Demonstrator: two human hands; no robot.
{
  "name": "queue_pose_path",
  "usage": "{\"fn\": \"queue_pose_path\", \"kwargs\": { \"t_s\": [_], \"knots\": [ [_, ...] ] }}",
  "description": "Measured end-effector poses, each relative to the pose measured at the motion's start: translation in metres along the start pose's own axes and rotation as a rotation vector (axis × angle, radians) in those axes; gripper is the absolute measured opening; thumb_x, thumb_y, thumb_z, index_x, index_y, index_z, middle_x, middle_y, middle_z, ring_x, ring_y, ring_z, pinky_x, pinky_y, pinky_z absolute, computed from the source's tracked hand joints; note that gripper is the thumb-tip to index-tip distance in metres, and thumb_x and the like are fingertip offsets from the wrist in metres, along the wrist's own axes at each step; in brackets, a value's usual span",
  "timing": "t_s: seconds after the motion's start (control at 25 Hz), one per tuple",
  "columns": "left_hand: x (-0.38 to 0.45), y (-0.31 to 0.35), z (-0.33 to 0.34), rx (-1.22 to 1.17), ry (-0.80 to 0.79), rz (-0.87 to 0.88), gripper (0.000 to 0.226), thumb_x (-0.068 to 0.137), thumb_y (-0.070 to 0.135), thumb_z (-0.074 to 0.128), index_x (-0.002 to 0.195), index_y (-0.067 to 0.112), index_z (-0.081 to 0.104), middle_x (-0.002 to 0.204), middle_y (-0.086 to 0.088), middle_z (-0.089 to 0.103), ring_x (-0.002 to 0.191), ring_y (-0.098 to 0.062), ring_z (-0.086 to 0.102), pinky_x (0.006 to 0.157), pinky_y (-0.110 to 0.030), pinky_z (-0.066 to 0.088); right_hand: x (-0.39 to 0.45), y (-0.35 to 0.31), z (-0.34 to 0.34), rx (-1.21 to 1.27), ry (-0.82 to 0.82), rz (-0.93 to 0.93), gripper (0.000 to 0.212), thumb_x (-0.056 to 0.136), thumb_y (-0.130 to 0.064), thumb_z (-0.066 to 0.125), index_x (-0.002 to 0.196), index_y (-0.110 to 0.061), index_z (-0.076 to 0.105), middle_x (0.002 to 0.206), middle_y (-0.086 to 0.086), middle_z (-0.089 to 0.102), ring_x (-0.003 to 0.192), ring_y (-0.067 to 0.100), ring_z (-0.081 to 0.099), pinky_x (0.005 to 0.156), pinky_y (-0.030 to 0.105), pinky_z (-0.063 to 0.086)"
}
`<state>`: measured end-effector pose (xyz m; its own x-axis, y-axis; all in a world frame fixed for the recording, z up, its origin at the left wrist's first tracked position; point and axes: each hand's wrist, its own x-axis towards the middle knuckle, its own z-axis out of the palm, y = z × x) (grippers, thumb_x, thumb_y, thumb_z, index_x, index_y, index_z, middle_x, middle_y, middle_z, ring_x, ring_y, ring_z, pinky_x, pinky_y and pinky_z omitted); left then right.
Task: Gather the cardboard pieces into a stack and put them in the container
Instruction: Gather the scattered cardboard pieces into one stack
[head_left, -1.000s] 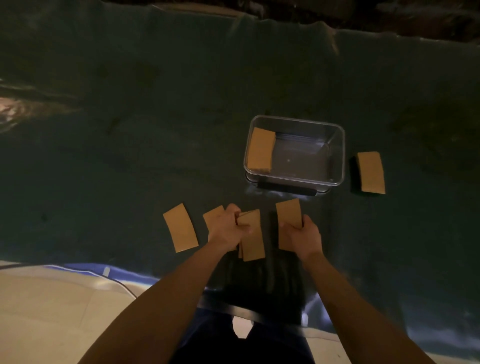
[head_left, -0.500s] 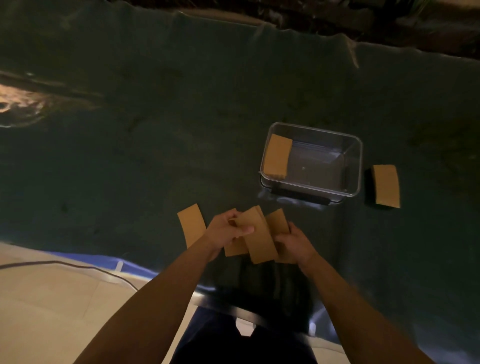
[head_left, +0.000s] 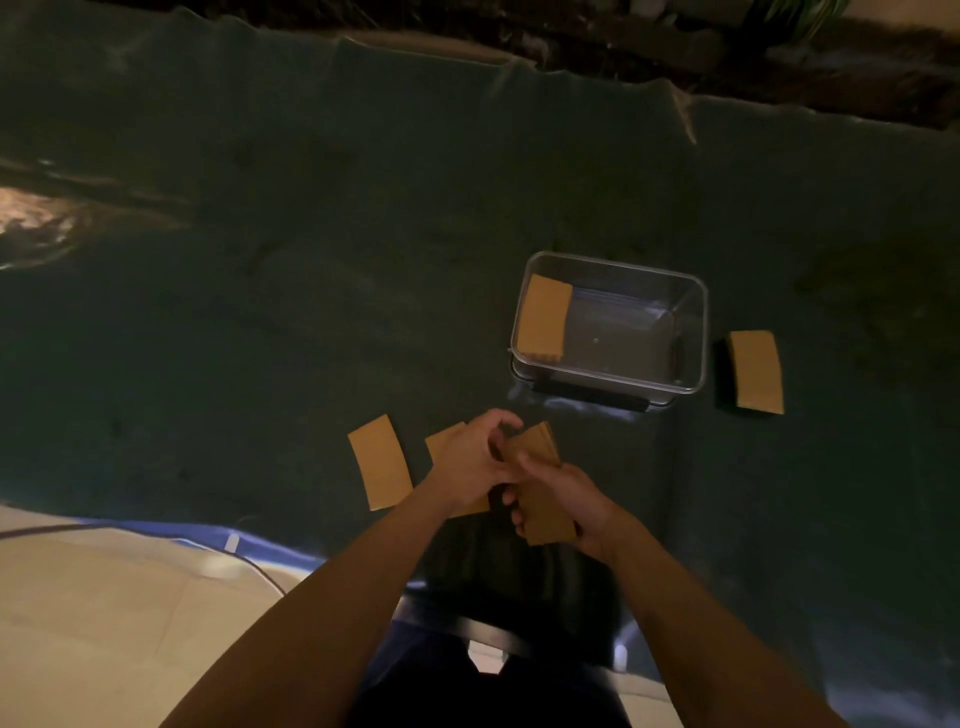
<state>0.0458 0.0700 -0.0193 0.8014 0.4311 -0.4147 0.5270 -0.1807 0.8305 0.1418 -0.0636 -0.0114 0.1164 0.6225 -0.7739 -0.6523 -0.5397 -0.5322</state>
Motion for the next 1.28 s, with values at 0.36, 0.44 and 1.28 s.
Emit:
{"fn": "queue_pose_path", "kwargs": {
  "t_s": [0.36,0.44,1.28],
  "knots": [
    [-0.007,0.021,0.017,-0.421,-0.15,-0.165,0.047,0.081,0.063,0.061,0.126,0.06,0.049,0.128,0.006,0.055,0.11,-0.014,0.059,0.087,-0.032,0.056,-0.01,-0.01,0.011,-0.33,0.101,-0.016,0.017,0.093,-0.031,0.053,0.108,-0.033,0.059,0.092,0.002,0.063,0.083,0.018,0.061,0.067,0.039,0.061],
    [-0.007,0.024,0.024,-0.275,-0.042,-0.071,0.039,0.083,0.059,0.064,0.12,0.059,0.051,0.123,0.003,0.057,0.104,-0.011,0.06,0.075,-0.024,0.056,-0.012,-0.011,0.018,-0.373,0.131,-0.075,0.016,0.094,-0.025,0.051,0.104,-0.036,0.058,0.101,0.005,0.065,0.091,0.022,0.066,0.07,0.043,0.062],
    [-0.014,-0.051,-0.016,0.391,0.357,-0.495,0.064,0.089,0.041,0.062,0.146,0.02,0.038,0.138,-0.013,0.049,0.128,-0.034,0.045,0.102,-0.048,0.042,-0.008,-0.015,0.014,-0.052,0.341,-0.1,0.019,0.095,-0.017,0.051,0.109,-0.023,0.063,0.088,0.009,0.066,0.085,0.023,0.065,0.08,0.045,0.052]
  ]
}}
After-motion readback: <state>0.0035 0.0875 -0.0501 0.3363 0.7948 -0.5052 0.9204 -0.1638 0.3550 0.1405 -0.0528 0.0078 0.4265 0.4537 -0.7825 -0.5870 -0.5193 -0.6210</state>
